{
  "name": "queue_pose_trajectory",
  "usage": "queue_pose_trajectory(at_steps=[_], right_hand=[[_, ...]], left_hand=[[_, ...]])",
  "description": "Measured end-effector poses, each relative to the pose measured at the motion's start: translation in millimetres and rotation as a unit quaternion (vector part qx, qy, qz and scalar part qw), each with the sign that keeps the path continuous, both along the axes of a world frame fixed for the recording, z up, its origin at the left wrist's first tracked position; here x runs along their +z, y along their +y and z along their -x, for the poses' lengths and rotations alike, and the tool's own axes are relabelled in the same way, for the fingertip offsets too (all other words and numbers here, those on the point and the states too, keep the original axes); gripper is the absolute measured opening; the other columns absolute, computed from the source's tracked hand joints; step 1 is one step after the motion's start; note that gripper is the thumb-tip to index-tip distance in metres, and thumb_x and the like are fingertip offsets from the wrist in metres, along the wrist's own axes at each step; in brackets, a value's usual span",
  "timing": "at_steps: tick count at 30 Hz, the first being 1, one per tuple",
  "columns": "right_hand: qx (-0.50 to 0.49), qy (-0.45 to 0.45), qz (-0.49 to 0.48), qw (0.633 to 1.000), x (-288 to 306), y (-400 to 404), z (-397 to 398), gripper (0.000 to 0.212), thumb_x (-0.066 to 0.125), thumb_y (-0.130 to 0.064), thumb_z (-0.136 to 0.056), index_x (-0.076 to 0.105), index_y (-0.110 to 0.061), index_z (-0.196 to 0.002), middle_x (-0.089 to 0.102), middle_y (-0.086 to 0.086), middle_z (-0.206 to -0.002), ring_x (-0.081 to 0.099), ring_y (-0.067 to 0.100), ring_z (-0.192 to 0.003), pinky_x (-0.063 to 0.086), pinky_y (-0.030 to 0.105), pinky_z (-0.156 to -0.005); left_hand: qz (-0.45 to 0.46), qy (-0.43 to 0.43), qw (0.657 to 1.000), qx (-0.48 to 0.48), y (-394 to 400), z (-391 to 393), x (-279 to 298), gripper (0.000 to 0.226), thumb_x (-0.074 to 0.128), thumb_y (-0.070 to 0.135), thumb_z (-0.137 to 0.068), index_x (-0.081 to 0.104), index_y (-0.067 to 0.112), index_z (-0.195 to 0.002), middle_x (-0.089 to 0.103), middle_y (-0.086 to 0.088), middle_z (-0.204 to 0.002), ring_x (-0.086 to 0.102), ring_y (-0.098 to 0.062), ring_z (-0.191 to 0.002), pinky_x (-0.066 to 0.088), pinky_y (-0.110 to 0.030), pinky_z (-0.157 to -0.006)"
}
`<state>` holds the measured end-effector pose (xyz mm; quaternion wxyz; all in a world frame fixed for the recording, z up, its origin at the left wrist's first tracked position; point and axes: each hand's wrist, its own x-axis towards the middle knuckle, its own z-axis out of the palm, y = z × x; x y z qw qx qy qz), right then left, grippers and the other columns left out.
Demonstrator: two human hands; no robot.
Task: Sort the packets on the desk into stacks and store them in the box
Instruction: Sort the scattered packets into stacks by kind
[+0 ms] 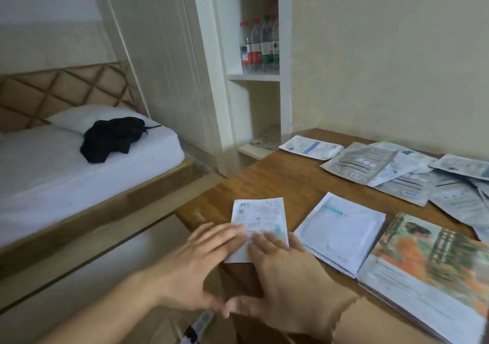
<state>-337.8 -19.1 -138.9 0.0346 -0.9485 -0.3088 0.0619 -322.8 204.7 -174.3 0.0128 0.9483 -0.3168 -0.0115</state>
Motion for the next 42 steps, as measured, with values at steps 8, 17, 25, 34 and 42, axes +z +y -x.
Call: queue_pose_trajectory(at_steps=[8, 17, 25, 34, 42], right_hand=[[0.046, -0.290, -0.115, 0.949, -35, 23, 26, 0.024, 0.049, -0.015, -0.075, 0.073, -0.020, -0.074, 0.072, -0.002, -0.070, 0.069, 0.019, -0.060, 0.056, 0.045, -0.081], [-0.180, -0.144, -0.360, 0.904, 115, -57, -59, 0.021, 0.067, -0.021, -0.084, 0.074, -0.024, -0.104, 0.067, -0.003, -0.082, 0.060, 0.015, -0.076, 0.040, 0.021, -0.059], [-0.338, -0.011, -0.253, 0.907, 37, -133, -117, 0.026, 0.069, -0.022, -0.085, 0.072, -0.018, -0.110, 0.066, 0.000, -0.092, 0.062, 0.018, -0.085, 0.052, 0.027, -0.076], [-0.301, -0.017, -0.156, 0.941, 8, -136, -118, 0.019, 0.059, -0.038, -0.088, 0.070, -0.023, -0.094, 0.065, -0.002, -0.093, 0.061, 0.019, -0.089, 0.050, 0.030, -0.073], [-0.280, -0.038, -0.070, 0.957, 4, -126, -107, 0.038, 0.052, -0.053, -0.090, 0.049, -0.022, -0.068, 0.054, 0.000, -0.078, 0.055, 0.019, -0.075, 0.044, 0.030, -0.062]], left_hand=[[0.204, -0.233, 0.950, -0.043, 14, 8, -26, 0.047, 0.069, 0.036, -0.081, 0.061, 0.023, -0.127, 0.059, 0.011, -0.133, 0.051, -0.009, -0.127, 0.027, -0.045, -0.111], [0.665, 0.007, 0.727, 0.170, -86, -2, 44, 0.052, 0.077, 0.040, -0.080, 0.055, 0.032, -0.126, 0.074, 0.003, -0.099, 0.071, -0.012, -0.092, 0.058, -0.031, -0.075], [0.379, 0.056, 0.899, 0.214, -150, -30, 16, 0.067, 0.074, 0.055, -0.076, 0.046, 0.045, -0.136, 0.049, 0.027, -0.123, 0.041, -0.008, -0.126, 0.034, -0.039, -0.109], [0.241, 0.003, 0.955, 0.175, -143, -24, 8, 0.076, 0.066, 0.070, -0.072, 0.042, 0.041, -0.138, 0.040, 0.023, -0.138, 0.029, -0.005, -0.128, 0.025, -0.033, -0.106], [0.224, -0.064, 0.960, 0.157, -142, -25, 1, 0.071, 0.059, 0.075, -0.073, 0.051, 0.036, -0.131, 0.049, 0.021, -0.132, 0.037, -0.003, -0.123, 0.022, -0.029, -0.103]])
